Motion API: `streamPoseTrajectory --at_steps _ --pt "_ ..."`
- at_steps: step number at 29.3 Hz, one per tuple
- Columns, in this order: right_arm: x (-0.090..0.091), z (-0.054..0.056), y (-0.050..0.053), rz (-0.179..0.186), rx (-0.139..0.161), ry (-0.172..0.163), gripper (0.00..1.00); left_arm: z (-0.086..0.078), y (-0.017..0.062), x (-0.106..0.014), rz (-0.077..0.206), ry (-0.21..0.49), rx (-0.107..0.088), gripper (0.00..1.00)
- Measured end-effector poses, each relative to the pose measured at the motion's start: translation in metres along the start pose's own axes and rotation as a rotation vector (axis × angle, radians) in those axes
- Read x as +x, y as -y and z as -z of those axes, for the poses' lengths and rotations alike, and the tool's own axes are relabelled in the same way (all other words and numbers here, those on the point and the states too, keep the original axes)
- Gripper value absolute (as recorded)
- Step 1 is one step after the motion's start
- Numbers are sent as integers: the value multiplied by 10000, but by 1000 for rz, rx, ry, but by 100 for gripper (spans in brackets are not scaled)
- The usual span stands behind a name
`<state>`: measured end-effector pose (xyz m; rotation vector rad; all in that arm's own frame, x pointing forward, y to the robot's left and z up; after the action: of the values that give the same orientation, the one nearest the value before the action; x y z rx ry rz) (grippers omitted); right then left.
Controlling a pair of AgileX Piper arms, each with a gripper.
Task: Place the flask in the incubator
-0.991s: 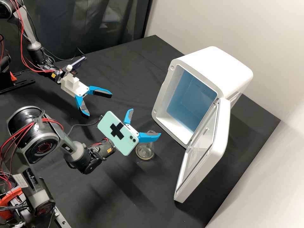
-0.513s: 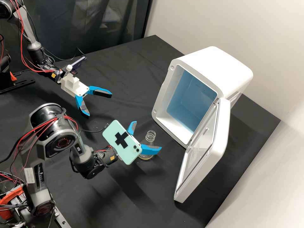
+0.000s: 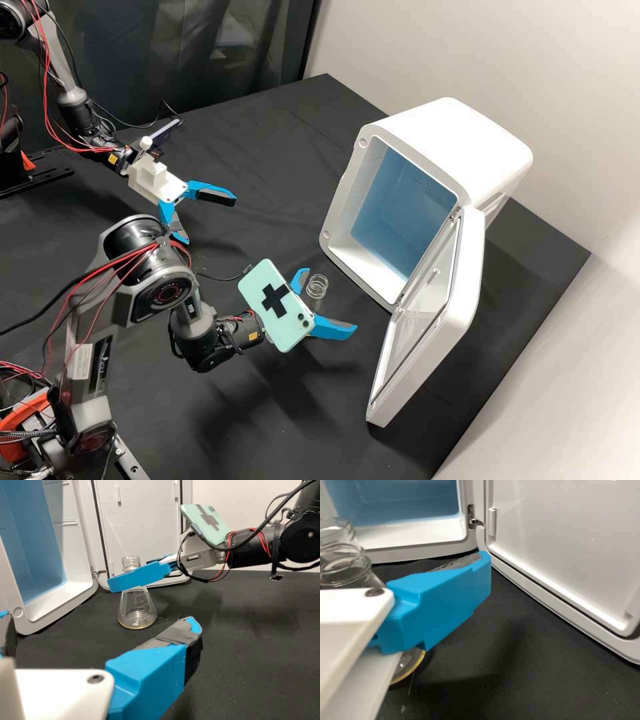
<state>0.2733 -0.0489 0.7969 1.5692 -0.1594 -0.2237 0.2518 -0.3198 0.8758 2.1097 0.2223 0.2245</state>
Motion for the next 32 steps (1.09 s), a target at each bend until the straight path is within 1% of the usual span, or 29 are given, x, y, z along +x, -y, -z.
streamPoseTrajectory --at_steps 2,4,5,6,10,14,18,19,21,32 --pt "20 23 31 5 -5 -3 100 0 0 0 0 0 0 100" --pt "37 51 73 16 -26 -11 100 0 0 0 0 0 0 100" --pt "42 64 113 27 -34 -12 100 0 0 0 0 0 0 100" --pt "47 72 131 32 -39 -14 100 0 0 0 0 0 0 100" --pt "57 75 205 57 -60 -6 100 0 0 0 0 0 0 100" --pt "62 63 246 64 -74 7 100 0 0 0 0 0 0 100" --pt "68 46 279 71 -71 21 100 0 0 0 0 0 0 100" --pt "69 42 283 73 -71 22 0 0 0 0 0 0 0 100" --pt "70 35 290 77 -71 26 0 0 0 0 0 0 0 100" --pt "70 30 284 71 -67 31 0 0 0 0 0 0 0 100"
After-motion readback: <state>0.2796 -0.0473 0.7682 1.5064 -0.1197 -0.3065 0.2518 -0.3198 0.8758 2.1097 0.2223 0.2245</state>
